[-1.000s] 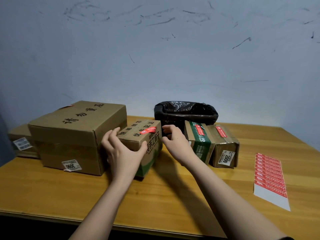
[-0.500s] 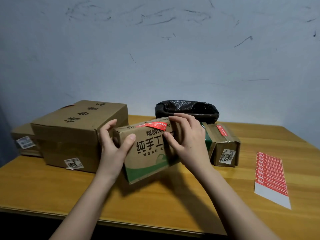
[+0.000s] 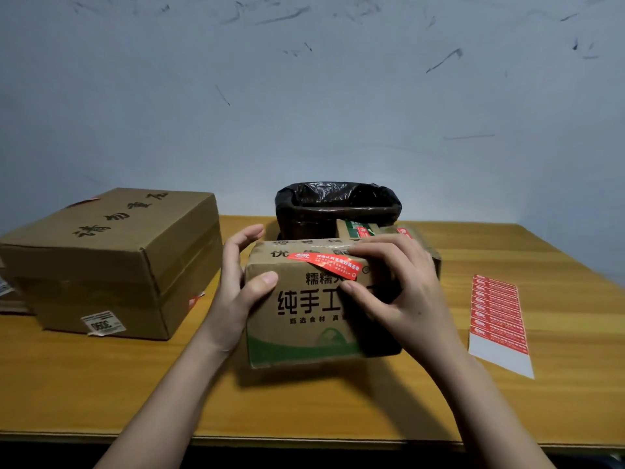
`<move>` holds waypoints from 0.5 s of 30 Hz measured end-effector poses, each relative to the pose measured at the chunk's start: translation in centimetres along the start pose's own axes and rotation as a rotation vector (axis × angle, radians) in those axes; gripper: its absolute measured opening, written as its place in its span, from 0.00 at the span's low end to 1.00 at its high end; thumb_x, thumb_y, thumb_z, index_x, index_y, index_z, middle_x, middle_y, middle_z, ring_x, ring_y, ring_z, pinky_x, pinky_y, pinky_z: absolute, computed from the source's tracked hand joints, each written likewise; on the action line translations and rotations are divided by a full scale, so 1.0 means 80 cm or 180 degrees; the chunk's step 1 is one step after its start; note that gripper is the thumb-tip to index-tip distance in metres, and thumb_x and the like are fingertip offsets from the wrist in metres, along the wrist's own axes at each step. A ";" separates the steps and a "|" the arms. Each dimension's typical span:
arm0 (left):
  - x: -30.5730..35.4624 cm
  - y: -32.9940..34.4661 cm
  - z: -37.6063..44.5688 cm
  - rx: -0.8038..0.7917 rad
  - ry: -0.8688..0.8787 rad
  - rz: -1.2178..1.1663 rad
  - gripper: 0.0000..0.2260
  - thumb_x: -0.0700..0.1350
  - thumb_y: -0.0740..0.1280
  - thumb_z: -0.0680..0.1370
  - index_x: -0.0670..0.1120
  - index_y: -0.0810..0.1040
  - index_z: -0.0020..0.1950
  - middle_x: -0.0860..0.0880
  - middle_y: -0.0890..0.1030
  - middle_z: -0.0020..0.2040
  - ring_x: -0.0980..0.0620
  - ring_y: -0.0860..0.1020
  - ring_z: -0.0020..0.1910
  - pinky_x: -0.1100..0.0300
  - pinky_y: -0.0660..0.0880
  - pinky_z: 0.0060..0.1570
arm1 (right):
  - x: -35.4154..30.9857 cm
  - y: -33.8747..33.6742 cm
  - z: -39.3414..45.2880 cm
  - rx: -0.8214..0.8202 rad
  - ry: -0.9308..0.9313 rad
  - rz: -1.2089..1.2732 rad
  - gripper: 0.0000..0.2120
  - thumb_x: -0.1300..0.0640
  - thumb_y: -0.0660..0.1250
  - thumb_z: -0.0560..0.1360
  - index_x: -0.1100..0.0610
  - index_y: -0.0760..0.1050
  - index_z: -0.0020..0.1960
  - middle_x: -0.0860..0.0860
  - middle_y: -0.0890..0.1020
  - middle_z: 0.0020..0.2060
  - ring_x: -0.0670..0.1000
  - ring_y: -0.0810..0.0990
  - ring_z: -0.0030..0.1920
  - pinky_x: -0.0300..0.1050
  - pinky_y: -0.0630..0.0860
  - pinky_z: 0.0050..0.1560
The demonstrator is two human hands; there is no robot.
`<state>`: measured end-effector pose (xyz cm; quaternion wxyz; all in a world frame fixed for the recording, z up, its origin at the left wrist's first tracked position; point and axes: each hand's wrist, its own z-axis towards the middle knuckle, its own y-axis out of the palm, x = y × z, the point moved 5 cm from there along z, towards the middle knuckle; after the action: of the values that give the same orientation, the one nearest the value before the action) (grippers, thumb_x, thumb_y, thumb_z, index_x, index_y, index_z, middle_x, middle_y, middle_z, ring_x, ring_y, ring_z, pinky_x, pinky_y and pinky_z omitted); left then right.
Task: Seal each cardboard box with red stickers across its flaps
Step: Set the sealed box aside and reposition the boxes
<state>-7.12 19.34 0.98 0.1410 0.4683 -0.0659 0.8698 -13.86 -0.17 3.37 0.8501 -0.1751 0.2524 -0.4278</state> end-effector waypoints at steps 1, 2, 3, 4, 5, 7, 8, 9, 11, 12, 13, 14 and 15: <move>0.001 0.005 0.000 -0.0057 0.0037 0.0011 0.38 0.54 0.65 0.61 0.43 0.61 0.69 0.59 0.75 0.58 0.68 0.78 0.49 0.69 0.76 0.41 | 0.002 -0.002 -0.003 -0.0012 0.0025 0.0049 0.17 0.44 0.67 0.73 0.53 0.78 0.57 0.44 0.78 0.54 0.46 0.74 0.58 0.47 0.67 0.62; 0.001 0.010 -0.001 -0.0108 0.0077 0.0038 0.38 0.53 0.65 0.61 0.42 0.60 0.69 0.64 0.78 0.54 0.68 0.78 0.48 0.70 0.76 0.41 | 0.005 -0.004 -0.007 -0.0033 0.0043 0.0079 0.18 0.44 0.68 0.72 0.53 0.78 0.57 0.44 0.78 0.55 0.45 0.74 0.59 0.48 0.67 0.62; 0.001 0.014 -0.001 -0.0147 0.0113 0.0068 0.38 0.53 0.64 0.62 0.41 0.59 0.68 0.67 0.79 0.51 0.68 0.79 0.47 0.70 0.76 0.41 | 0.008 -0.005 -0.009 -0.0059 0.0054 0.0092 0.18 0.44 0.68 0.72 0.53 0.78 0.57 0.44 0.77 0.55 0.45 0.74 0.59 0.48 0.67 0.62; 0.000 0.018 -0.002 -0.0164 0.0138 0.0088 0.37 0.52 0.64 0.62 0.40 0.59 0.68 0.69 0.79 0.49 0.67 0.79 0.47 0.70 0.76 0.41 | 0.010 -0.006 -0.011 -0.0082 0.0063 0.0095 0.18 0.44 0.68 0.72 0.53 0.78 0.57 0.44 0.77 0.55 0.45 0.74 0.60 0.48 0.67 0.62; 0.000 0.020 -0.002 -0.0162 0.0164 0.0092 0.37 0.52 0.64 0.62 0.40 0.59 0.68 0.69 0.79 0.49 0.66 0.79 0.47 0.69 0.77 0.40 | 0.012 -0.007 -0.012 -0.0098 0.0072 0.0096 0.18 0.43 0.68 0.72 0.52 0.78 0.57 0.44 0.77 0.55 0.45 0.74 0.60 0.48 0.67 0.62; -0.001 0.022 -0.002 -0.0123 0.0206 0.0107 0.36 0.52 0.65 0.62 0.42 0.60 0.68 0.68 0.79 0.49 0.63 0.80 0.48 0.66 0.78 0.41 | 0.015 -0.010 -0.014 -0.0095 0.0070 0.0093 0.18 0.44 0.68 0.72 0.52 0.78 0.57 0.44 0.77 0.55 0.46 0.74 0.60 0.48 0.67 0.62; -0.002 0.022 -0.001 -0.0109 0.0215 0.0119 0.36 0.52 0.65 0.62 0.43 0.60 0.67 0.68 0.79 0.50 0.62 0.80 0.49 0.65 0.78 0.41 | 0.016 -0.011 -0.014 -0.0087 0.0057 0.0096 0.18 0.44 0.68 0.72 0.53 0.78 0.57 0.44 0.78 0.55 0.46 0.74 0.60 0.48 0.67 0.62; -0.003 0.022 -0.001 -0.0103 0.0211 0.0125 0.35 0.52 0.66 0.62 0.45 0.61 0.67 0.67 0.79 0.50 0.60 0.80 0.49 0.63 0.78 0.41 | 0.017 -0.012 -0.015 -0.0092 0.0044 0.0113 0.18 0.44 0.68 0.72 0.53 0.78 0.57 0.44 0.78 0.55 0.46 0.74 0.60 0.49 0.67 0.62; -0.003 0.022 -0.001 -0.0109 0.0197 0.0115 0.34 0.52 0.66 0.63 0.47 0.61 0.67 0.65 0.79 0.51 0.58 0.80 0.49 0.62 0.79 0.41 | 0.017 -0.013 -0.017 -0.0141 0.0051 0.0199 0.18 0.43 0.68 0.72 0.52 0.78 0.57 0.44 0.77 0.56 0.45 0.74 0.61 0.49 0.68 0.62; -0.004 0.022 -0.001 -0.0116 0.0191 0.0107 0.33 0.51 0.66 0.63 0.47 0.61 0.66 0.65 0.79 0.52 0.58 0.80 0.49 0.62 0.79 0.41 | 0.019 -0.013 -0.018 -0.0172 0.0082 0.0271 0.19 0.42 0.68 0.72 0.52 0.78 0.57 0.44 0.77 0.56 0.45 0.74 0.62 0.49 0.68 0.62; -0.004 0.021 -0.002 -0.0125 0.0187 0.0098 0.33 0.51 0.66 0.63 0.47 0.61 0.66 0.64 0.80 0.52 0.58 0.80 0.48 0.62 0.78 0.40 | 0.020 -0.013 -0.019 -0.0193 0.0137 0.0373 0.19 0.42 0.68 0.72 0.52 0.78 0.57 0.44 0.77 0.57 0.46 0.73 0.62 0.50 0.68 0.62; -0.005 0.020 -0.002 -0.0139 0.0188 0.0087 0.33 0.51 0.66 0.63 0.46 0.61 0.66 0.64 0.80 0.52 0.59 0.80 0.48 0.63 0.78 0.40 | 0.021 -0.012 -0.019 -0.0192 0.0229 0.0523 0.19 0.43 0.67 0.72 0.53 0.78 0.58 0.45 0.77 0.57 0.46 0.73 0.63 0.48 0.69 0.62; -0.006 0.019 -0.002 -0.0158 0.0182 0.0067 0.33 0.51 0.66 0.63 0.46 0.61 0.66 0.64 0.80 0.51 0.59 0.80 0.47 0.64 0.78 0.39 | 0.024 -0.011 -0.020 -0.0169 0.0359 0.0729 0.19 0.43 0.66 0.73 0.53 0.77 0.59 0.45 0.76 0.58 0.45 0.73 0.63 0.45 0.69 0.63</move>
<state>-7.45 17.81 0.55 0.1453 0.4388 -0.0883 0.8824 -14.36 -2.41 2.01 0.8729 -0.1433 0.3293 -0.3302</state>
